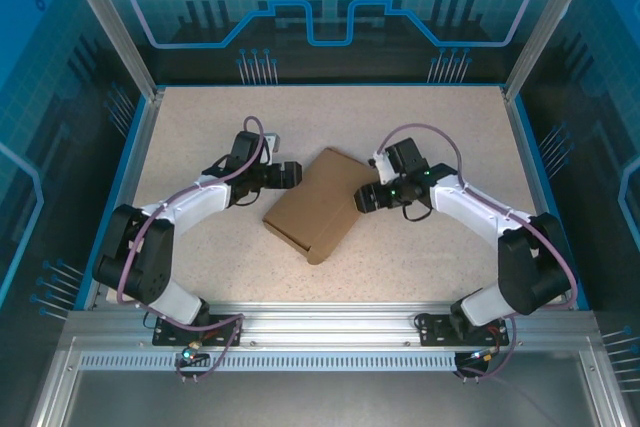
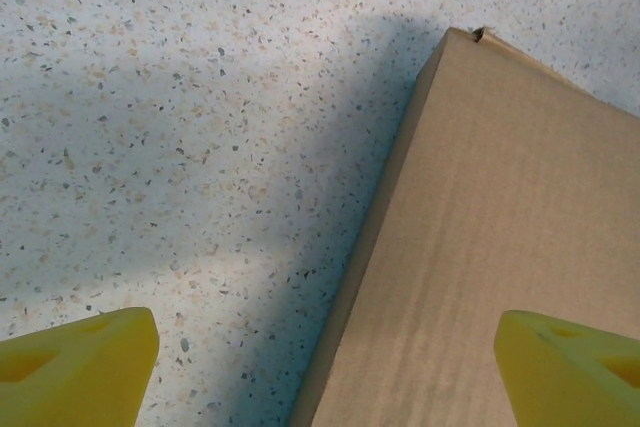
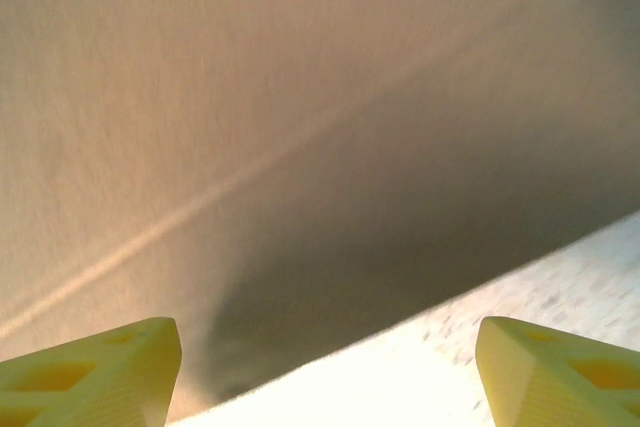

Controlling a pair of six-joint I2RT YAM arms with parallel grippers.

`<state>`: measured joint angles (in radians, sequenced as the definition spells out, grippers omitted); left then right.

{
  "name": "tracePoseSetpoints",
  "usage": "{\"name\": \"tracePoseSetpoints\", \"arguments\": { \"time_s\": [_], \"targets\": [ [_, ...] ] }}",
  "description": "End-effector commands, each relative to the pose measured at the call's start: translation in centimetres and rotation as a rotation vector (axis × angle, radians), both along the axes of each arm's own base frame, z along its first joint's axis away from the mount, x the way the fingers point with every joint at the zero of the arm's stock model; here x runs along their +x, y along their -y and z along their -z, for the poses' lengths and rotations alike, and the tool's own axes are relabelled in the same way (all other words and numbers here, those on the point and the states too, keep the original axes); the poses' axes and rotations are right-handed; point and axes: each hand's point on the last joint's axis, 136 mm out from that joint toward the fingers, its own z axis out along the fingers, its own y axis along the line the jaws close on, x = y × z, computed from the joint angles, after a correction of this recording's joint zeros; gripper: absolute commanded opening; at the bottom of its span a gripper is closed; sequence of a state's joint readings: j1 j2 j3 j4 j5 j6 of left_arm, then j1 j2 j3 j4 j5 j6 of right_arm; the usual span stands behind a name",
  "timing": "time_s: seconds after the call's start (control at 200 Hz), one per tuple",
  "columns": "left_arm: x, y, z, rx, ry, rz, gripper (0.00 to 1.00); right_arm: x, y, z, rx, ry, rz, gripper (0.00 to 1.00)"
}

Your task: Fold the paper box

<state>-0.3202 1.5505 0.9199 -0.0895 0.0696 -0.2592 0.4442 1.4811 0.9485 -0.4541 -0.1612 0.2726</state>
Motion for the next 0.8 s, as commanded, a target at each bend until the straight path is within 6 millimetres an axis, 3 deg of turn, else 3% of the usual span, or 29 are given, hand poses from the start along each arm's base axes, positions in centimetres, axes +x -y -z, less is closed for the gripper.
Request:
{"name": "tracePoseSetpoints", "arguments": {
  "time_s": [0.0,0.135,0.385,0.55,0.795],
  "targets": [
    [-0.7,-1.0,2.0,0.066,-0.067,0.033,0.89,-2.4,-2.1,0.0,0.170,-0.099,0.016,0.78],
    [-1.1,-1.4,2.9,0.090,-0.094,0.044,0.88,-3.3,-3.4,1.0,0.232,-0.134,0.017,0.78],
    [-2.3,-0.7,4.6,0.025,-0.179,0.064,0.82,-2.6,-5.0,1.6,0.311,-0.147,0.024,0.76],
    [-2.9,0.0,5.9,-0.010,-0.235,0.087,0.77,-2.1,-5.2,2.0,0.325,-0.147,0.043,0.73],
    [-3.7,1.5,6.1,-0.099,-0.286,0.129,0.69,-1.7,-5.3,3.4,0.374,-0.173,0.084,0.69]
  ]
}}
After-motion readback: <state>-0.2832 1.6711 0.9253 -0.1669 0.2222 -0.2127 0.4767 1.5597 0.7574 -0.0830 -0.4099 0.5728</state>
